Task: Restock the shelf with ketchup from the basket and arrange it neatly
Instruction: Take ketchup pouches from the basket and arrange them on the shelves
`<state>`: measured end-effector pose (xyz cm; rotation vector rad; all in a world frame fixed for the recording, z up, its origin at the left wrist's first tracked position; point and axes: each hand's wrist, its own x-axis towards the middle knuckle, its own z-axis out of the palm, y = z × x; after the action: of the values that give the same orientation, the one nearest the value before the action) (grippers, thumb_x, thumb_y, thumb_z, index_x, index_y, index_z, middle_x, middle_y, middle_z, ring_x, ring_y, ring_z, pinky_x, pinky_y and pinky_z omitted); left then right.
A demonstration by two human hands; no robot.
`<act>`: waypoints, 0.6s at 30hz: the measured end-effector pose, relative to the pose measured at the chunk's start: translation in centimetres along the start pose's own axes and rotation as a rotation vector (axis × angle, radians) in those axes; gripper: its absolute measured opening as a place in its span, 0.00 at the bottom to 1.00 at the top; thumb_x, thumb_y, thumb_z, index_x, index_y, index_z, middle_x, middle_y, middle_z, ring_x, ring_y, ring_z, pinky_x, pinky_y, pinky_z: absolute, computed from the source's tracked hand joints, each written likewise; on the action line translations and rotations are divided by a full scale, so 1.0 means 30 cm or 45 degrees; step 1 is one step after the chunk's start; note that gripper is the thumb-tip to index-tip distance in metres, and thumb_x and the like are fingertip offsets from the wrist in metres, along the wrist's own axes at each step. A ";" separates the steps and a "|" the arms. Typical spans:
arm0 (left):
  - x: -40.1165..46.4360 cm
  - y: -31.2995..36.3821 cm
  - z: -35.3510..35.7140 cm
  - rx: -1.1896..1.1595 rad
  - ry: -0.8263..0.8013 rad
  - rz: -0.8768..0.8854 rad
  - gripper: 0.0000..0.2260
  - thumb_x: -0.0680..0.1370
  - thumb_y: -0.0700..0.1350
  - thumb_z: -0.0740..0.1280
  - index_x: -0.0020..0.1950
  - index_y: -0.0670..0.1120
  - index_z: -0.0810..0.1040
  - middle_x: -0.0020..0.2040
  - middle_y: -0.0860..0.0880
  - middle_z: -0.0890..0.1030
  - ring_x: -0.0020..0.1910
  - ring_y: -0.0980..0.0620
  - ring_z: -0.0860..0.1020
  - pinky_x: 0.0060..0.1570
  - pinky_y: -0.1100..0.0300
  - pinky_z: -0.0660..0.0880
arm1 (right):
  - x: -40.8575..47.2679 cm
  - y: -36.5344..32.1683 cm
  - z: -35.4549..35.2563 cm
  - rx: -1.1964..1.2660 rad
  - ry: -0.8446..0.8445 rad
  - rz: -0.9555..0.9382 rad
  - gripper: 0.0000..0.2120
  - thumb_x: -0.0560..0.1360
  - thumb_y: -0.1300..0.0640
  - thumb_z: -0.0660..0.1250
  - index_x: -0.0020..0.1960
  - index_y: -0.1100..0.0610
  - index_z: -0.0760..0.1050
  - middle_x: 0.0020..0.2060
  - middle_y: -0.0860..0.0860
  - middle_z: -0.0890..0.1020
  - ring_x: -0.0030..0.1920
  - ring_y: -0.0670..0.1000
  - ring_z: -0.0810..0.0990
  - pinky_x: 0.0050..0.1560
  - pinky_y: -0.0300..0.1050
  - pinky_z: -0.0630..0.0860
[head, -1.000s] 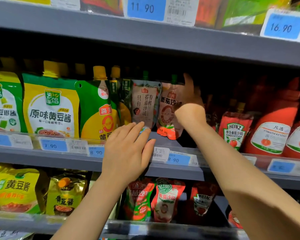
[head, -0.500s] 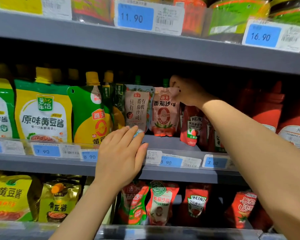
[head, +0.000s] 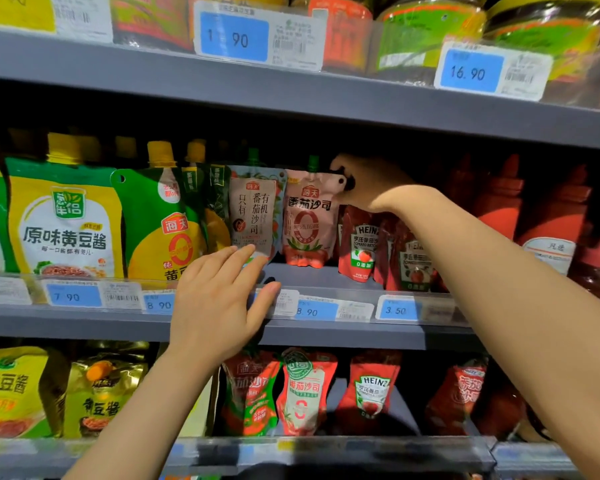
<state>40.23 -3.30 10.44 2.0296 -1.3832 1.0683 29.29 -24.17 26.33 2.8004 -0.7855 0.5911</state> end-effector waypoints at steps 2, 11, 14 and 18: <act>-0.001 0.007 -0.014 -0.007 -0.038 -0.020 0.23 0.80 0.58 0.54 0.58 0.45 0.81 0.59 0.46 0.81 0.58 0.44 0.78 0.56 0.50 0.69 | -0.049 0.032 -0.046 0.005 0.025 0.053 0.22 0.77 0.51 0.64 0.69 0.52 0.66 0.66 0.54 0.73 0.63 0.58 0.73 0.58 0.47 0.72; 0.077 0.284 -0.041 -0.394 -0.182 -0.137 0.26 0.77 0.60 0.55 0.71 0.47 0.71 0.70 0.48 0.72 0.68 0.48 0.71 0.67 0.50 0.65 | -0.461 0.158 -0.079 -0.183 0.093 -0.018 0.21 0.77 0.55 0.63 0.69 0.54 0.68 0.65 0.53 0.72 0.64 0.55 0.70 0.61 0.49 0.69; 0.130 0.362 -0.020 -0.526 -0.252 -0.191 0.27 0.80 0.59 0.57 0.76 0.50 0.61 0.75 0.50 0.64 0.74 0.50 0.63 0.70 0.52 0.60 | -0.528 0.182 -0.052 -0.121 0.195 -0.015 0.28 0.76 0.54 0.66 0.74 0.52 0.62 0.73 0.52 0.64 0.72 0.53 0.63 0.66 0.46 0.66; 0.159 0.404 0.022 -0.427 -0.266 -0.245 0.28 0.80 0.60 0.56 0.77 0.51 0.56 0.76 0.52 0.63 0.74 0.52 0.63 0.69 0.50 0.62 | -0.534 0.214 0.000 -0.224 0.231 0.015 0.33 0.72 0.53 0.71 0.74 0.54 0.63 0.72 0.57 0.65 0.71 0.57 0.64 0.68 0.50 0.65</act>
<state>30.23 -11.19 13.26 2.0123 -1.3292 0.5148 13.37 -22.22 19.99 2.5433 -0.7775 0.7281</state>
